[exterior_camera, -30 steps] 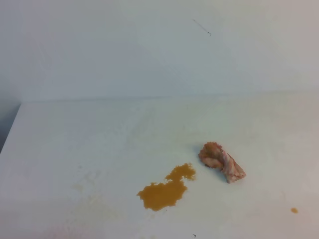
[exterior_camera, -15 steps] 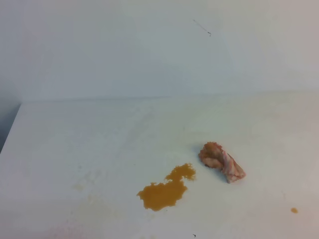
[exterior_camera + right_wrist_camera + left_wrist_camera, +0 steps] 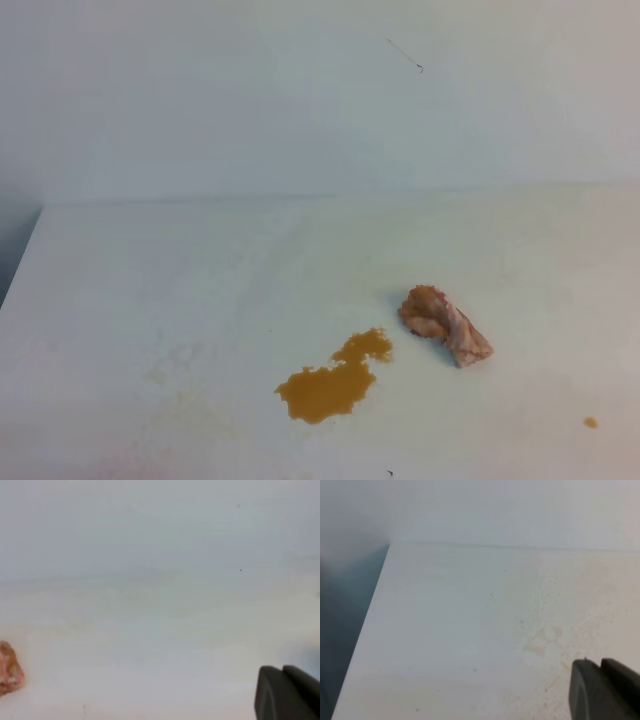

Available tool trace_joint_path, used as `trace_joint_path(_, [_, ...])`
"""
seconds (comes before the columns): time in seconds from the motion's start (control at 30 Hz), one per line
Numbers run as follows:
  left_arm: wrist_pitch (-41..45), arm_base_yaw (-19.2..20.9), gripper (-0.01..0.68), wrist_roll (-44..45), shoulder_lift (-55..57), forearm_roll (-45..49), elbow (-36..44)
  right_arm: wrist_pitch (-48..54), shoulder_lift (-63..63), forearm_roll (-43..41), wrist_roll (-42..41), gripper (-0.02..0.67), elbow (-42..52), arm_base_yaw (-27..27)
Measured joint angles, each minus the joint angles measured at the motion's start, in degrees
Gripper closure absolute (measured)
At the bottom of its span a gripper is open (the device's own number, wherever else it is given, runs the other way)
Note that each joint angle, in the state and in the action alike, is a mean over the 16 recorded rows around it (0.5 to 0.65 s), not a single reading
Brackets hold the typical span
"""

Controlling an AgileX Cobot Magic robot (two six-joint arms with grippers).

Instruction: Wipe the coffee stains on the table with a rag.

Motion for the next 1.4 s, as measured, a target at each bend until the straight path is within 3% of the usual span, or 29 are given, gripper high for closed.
trace_joint_path(0.47, [0.05,0.00,0.676,0.00,-0.04,0.00,-0.11,-18.19,0.00,-3.57,-1.94,0.651,-0.33,0.00])
trace_joint_path(0.77, [0.05,0.00,0.676,0.00,-0.04,0.00,-0.11,-24.14,0.00,-4.02,-2.04,0.651,-7.46,0.00])
trace_joint_path(1.1, [0.05,0.08,0.677,0.00,-0.04,0.00,0.00,-13.59,1.49,-4.18,-1.26,0.651,-23.42,0.00])
trace_joint_path(1.4, [0.05,0.12,0.677,0.00,0.07,0.00,-0.11,6.10,11.31,-4.34,-0.58,0.651,-35.48,0.00])
